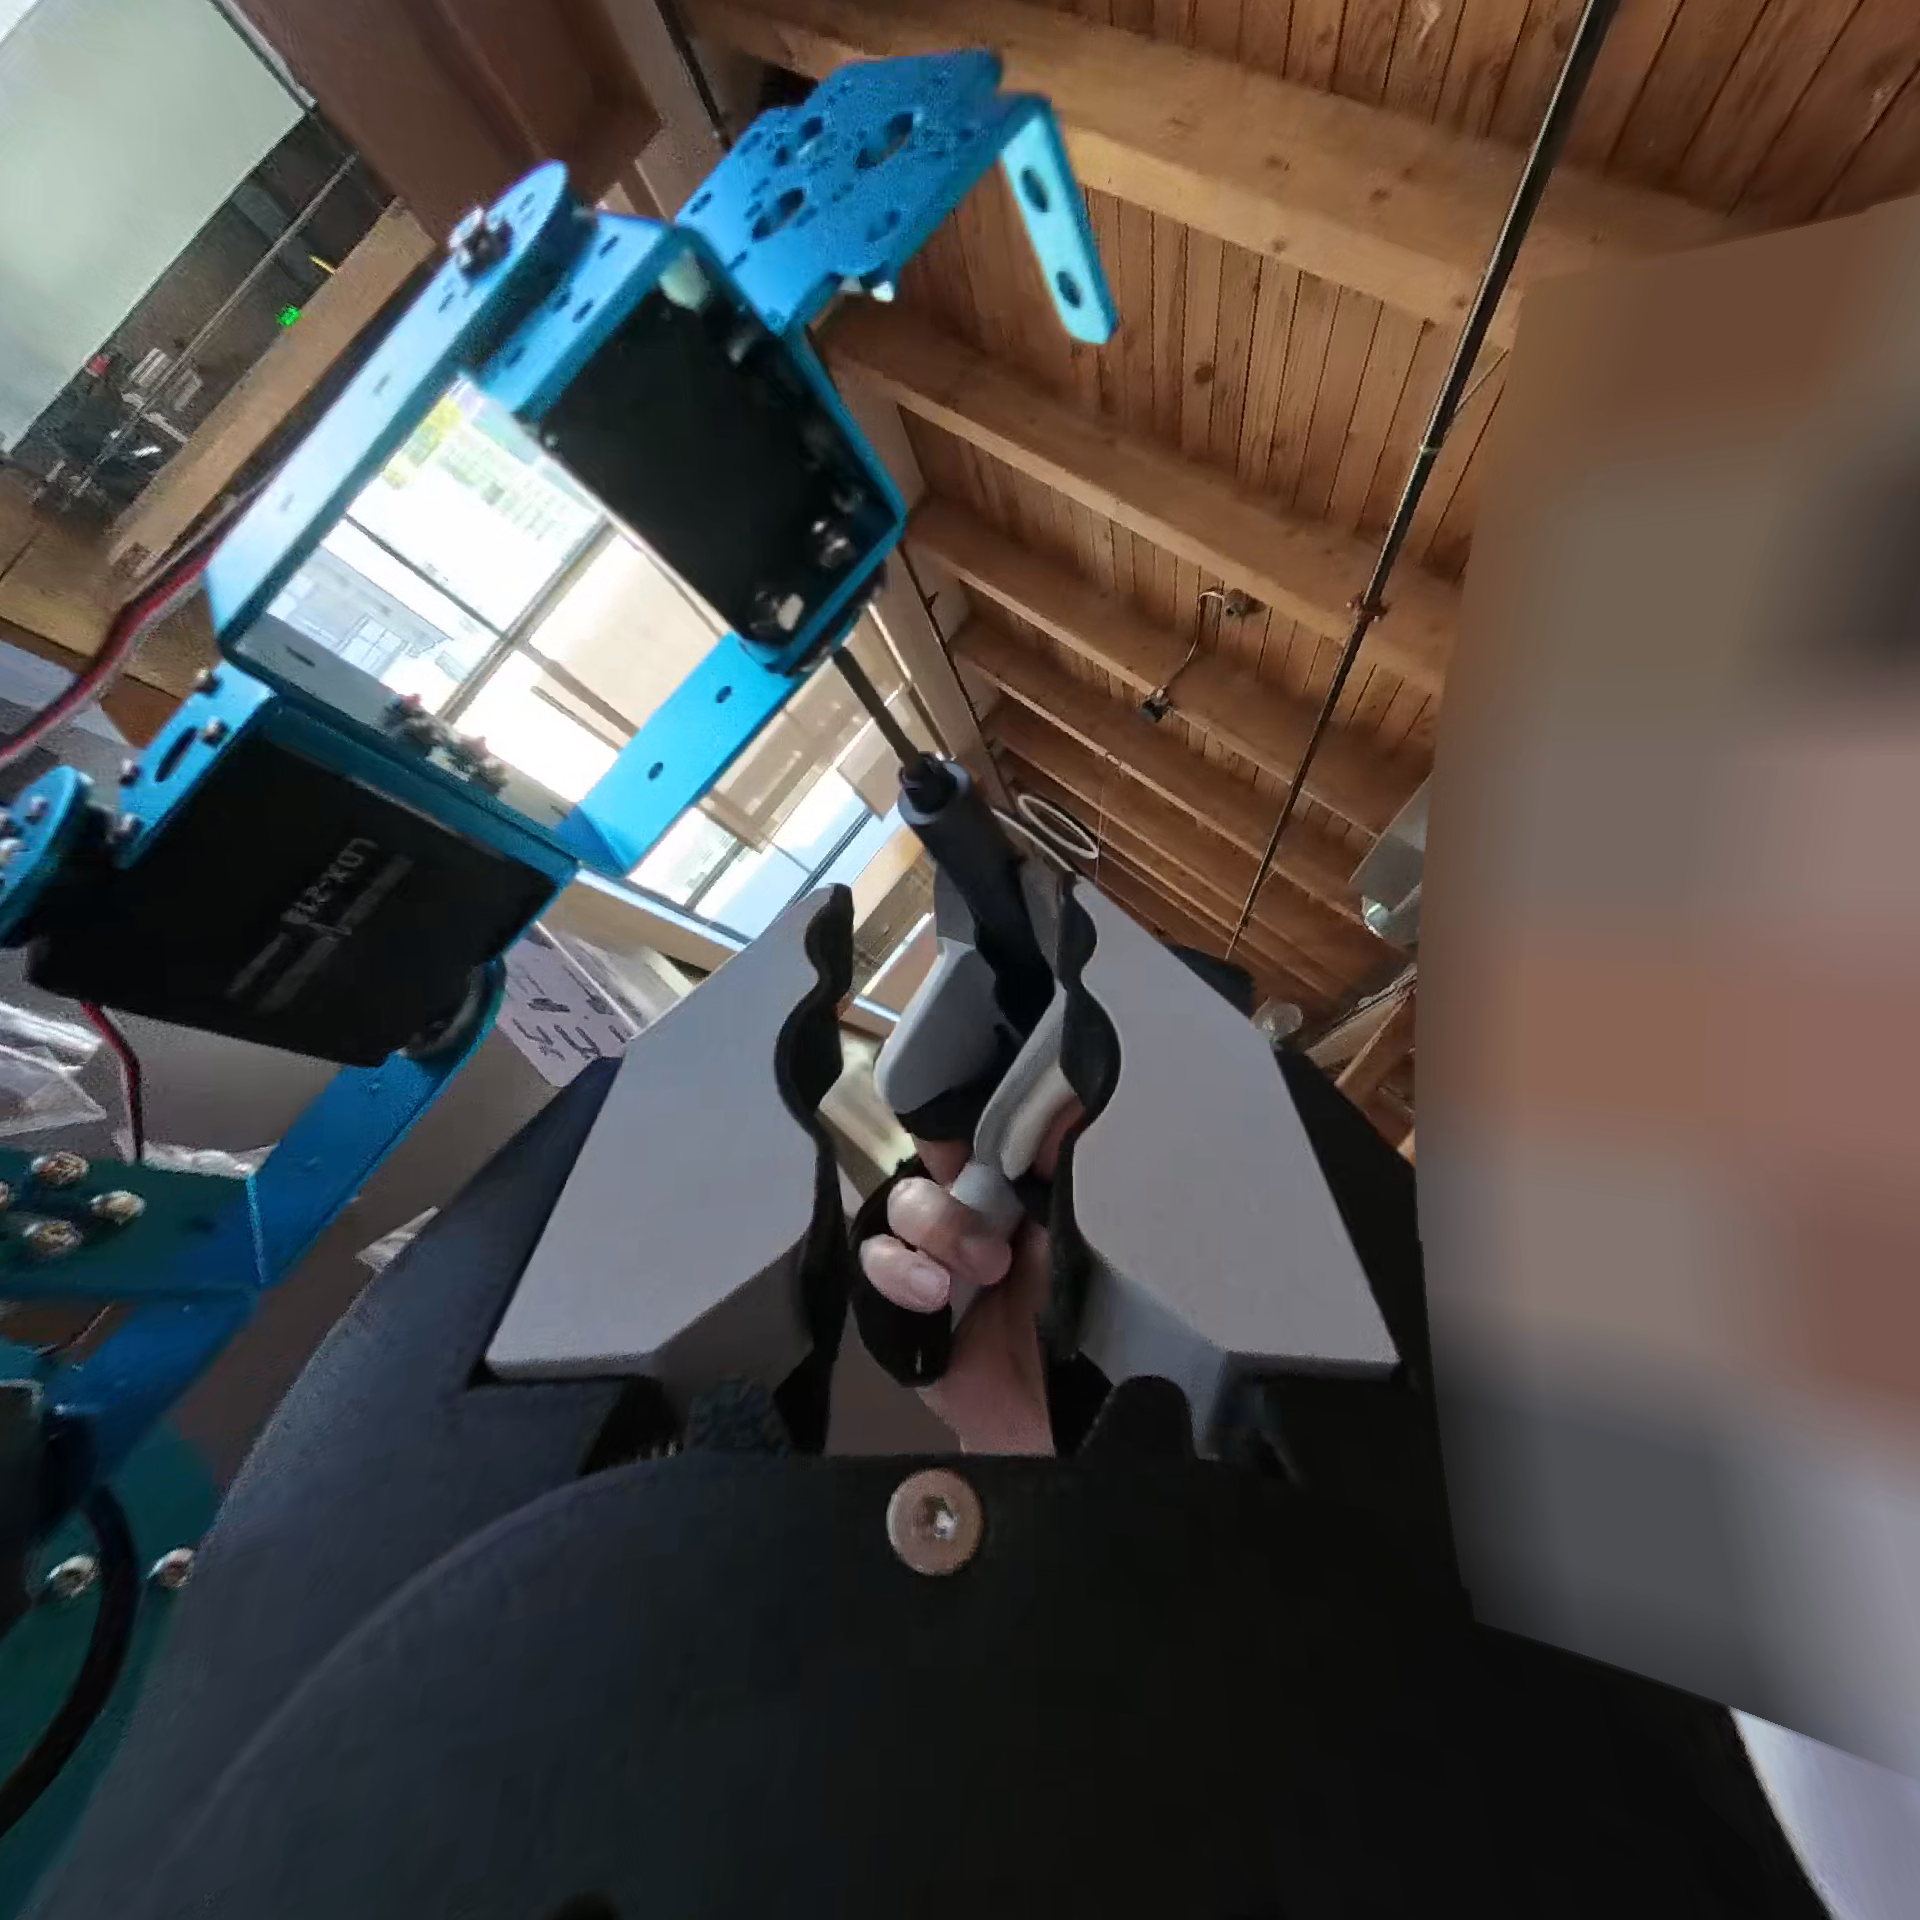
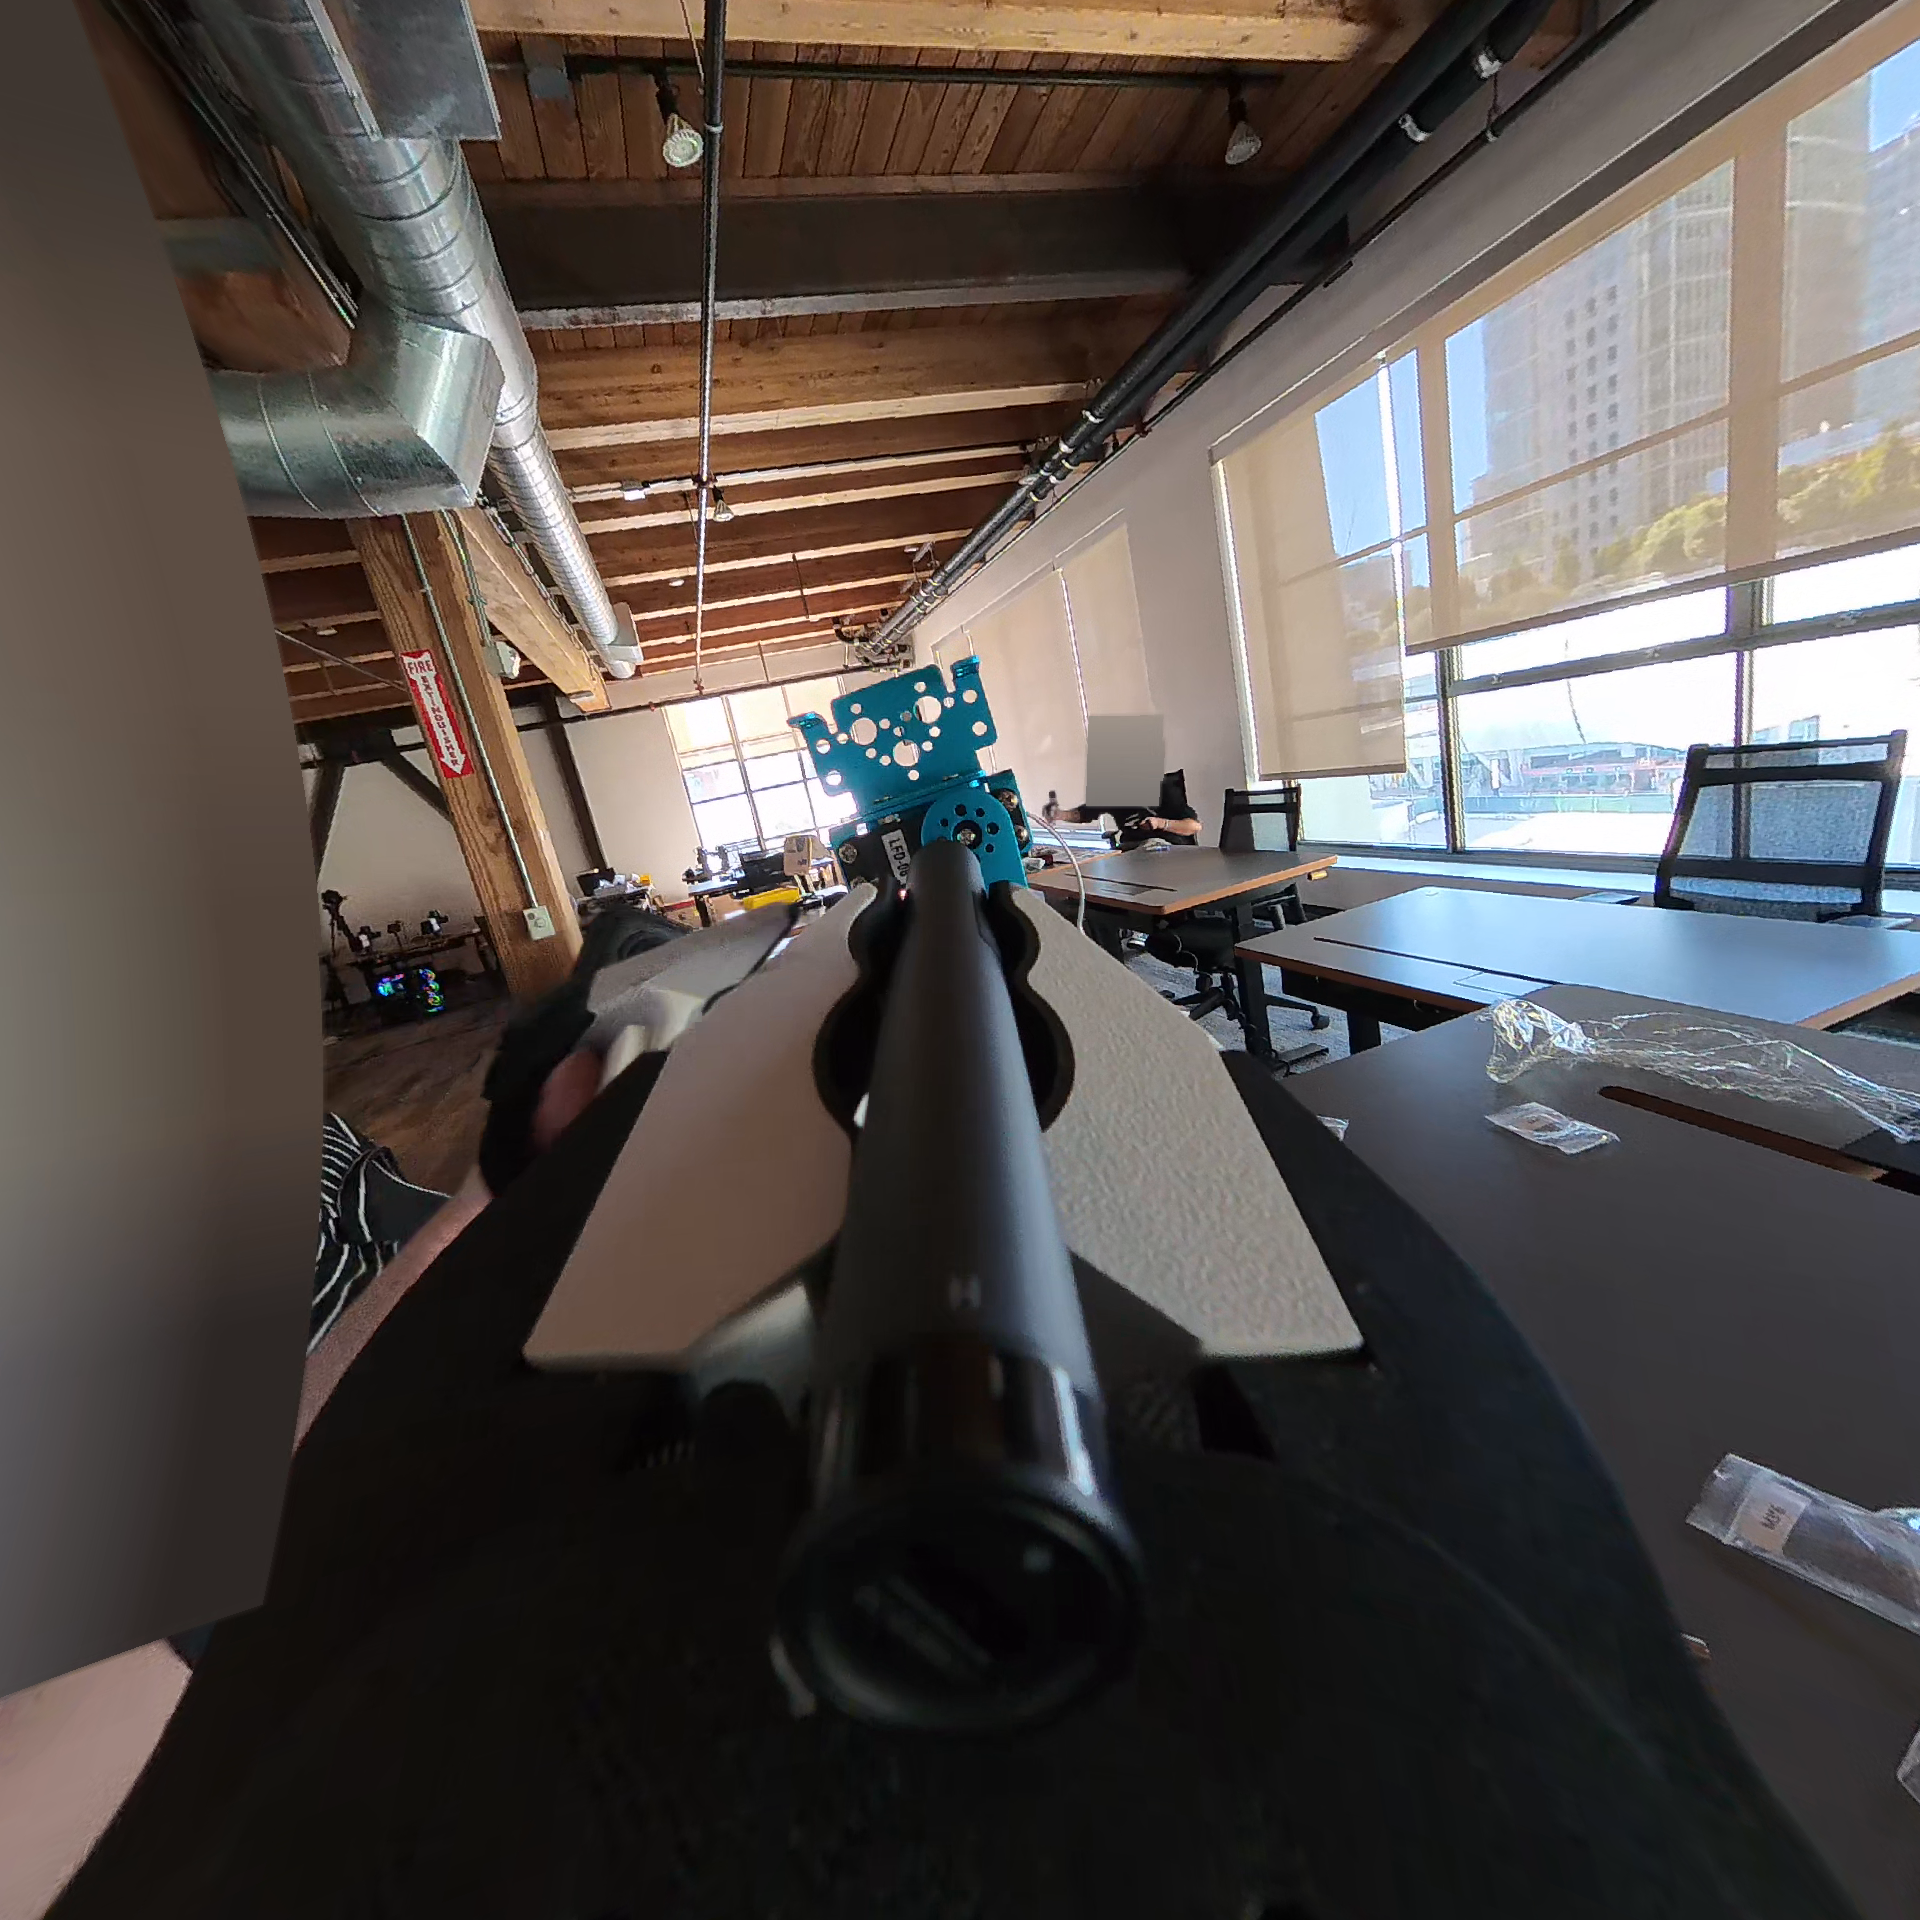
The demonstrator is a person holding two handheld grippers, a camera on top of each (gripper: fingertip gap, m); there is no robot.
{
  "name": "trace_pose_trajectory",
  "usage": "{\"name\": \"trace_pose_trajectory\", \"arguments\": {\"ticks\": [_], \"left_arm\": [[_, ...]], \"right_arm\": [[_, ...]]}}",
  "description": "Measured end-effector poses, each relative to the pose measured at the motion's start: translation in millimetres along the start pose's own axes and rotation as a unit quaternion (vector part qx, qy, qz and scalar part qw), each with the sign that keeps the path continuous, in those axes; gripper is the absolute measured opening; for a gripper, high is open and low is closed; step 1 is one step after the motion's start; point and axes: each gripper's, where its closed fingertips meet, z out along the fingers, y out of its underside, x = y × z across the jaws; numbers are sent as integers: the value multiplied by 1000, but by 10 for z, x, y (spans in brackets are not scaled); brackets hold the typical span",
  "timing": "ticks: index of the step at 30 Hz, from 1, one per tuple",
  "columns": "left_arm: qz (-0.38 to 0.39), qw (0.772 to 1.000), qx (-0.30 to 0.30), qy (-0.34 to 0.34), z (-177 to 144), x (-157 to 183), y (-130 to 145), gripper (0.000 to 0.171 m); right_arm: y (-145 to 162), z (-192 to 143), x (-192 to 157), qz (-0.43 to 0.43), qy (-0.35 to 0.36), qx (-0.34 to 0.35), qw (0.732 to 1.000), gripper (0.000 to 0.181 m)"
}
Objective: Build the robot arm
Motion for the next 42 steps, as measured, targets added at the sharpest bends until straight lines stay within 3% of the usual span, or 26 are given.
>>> {"name": "trace_pose_trajectory", "arguments": {"ticks": [9,16,21,26,42], "left_arm": [[-29,999,30,-21,197,-63,-43,34],[-62,998,34,5,271,-11,-56,17],[-56,998,29,-13,272,-19,-51,17],[-98,995,31,-21,282,-24,-53,16],[-135,989,47,-39,281,-44,-50,15]], "right_arm": [[-2,6,-13,-9,3,-6,1000,18],[-5,8,-11,-14,2,-9,1000,17],[-6,10,-1,-9,-2,-13,1000,17],[-14,13,15,-11,-10,-21,1000,18],[17,-297,129,-164,-19,-46,985,34]]}}
